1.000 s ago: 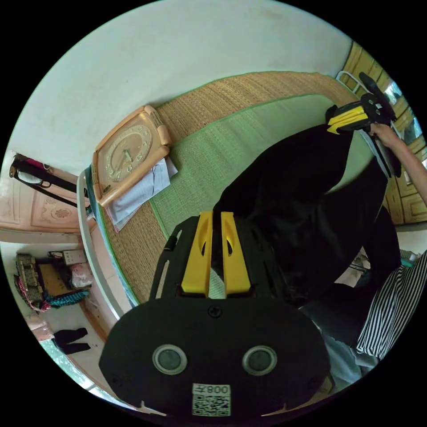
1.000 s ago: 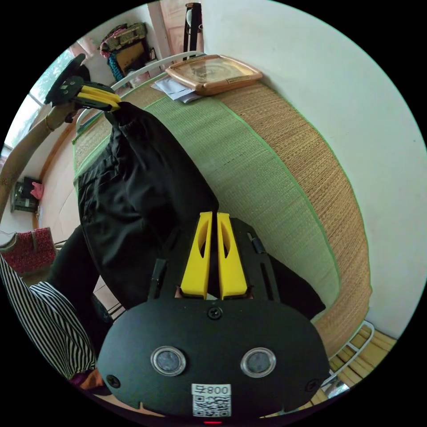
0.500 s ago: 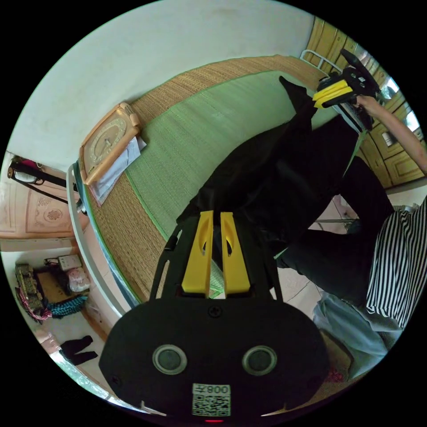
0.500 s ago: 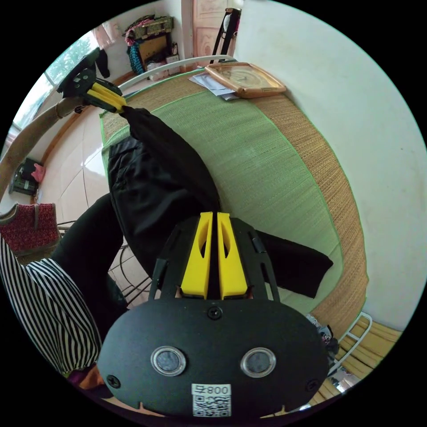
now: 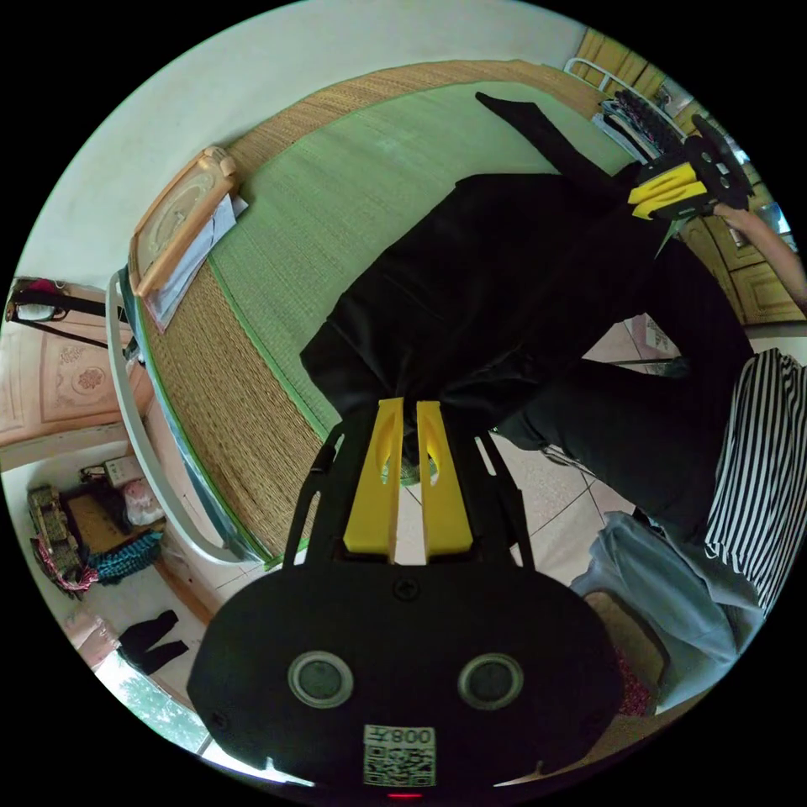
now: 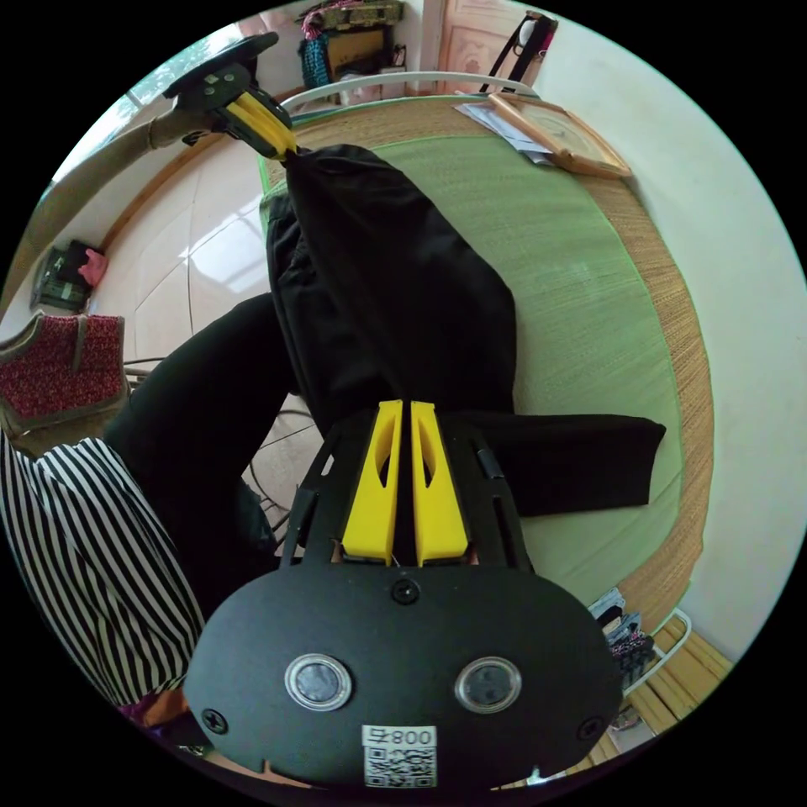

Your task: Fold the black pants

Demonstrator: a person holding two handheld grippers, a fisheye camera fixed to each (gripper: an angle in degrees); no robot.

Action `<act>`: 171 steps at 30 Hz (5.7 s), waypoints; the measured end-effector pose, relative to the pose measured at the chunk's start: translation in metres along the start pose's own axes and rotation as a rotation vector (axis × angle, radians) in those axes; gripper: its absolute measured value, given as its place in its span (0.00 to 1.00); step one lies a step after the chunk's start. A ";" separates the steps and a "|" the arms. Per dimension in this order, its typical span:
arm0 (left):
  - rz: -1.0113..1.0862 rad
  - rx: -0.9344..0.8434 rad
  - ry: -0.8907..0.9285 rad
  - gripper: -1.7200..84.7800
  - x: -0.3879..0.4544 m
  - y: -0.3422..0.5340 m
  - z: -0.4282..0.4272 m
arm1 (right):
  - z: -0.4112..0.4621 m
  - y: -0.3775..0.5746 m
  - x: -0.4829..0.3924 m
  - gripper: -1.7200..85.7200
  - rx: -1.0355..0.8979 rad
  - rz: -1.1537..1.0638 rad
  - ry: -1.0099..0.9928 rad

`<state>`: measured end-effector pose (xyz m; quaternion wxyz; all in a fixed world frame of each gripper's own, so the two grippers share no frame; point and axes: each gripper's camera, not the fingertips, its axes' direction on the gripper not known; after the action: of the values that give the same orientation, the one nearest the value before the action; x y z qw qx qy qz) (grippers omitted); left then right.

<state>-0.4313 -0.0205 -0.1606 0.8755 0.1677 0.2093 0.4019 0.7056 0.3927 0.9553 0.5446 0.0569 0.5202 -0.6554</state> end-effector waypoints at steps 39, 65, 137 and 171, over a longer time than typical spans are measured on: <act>-0.091 -0.092 0.145 0.04 -0.008 0.249 -0.231 | 0.116 0.101 0.173 0.06 -0.056 0.122 -0.289; -1.370 0.670 0.938 0.15 -0.187 0.587 -0.366 | 0.086 0.145 0.263 0.05 -0.010 0.181 -0.420; -1.276 0.578 0.415 0.03 -0.225 0.619 -0.139 | -0.095 0.154 0.091 0.05 0.034 0.081 -0.428; -0.143 0.266 0.635 0.11 -0.031 0.318 0.438 | -0.228 0.084 0.247 0.09 0.011 0.907 -0.229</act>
<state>-0.4315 0.0978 0.3681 0.7632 0.1319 0.5328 0.3409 0.5597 0.4116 0.6421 0.8298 0.2087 0.3760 -0.3558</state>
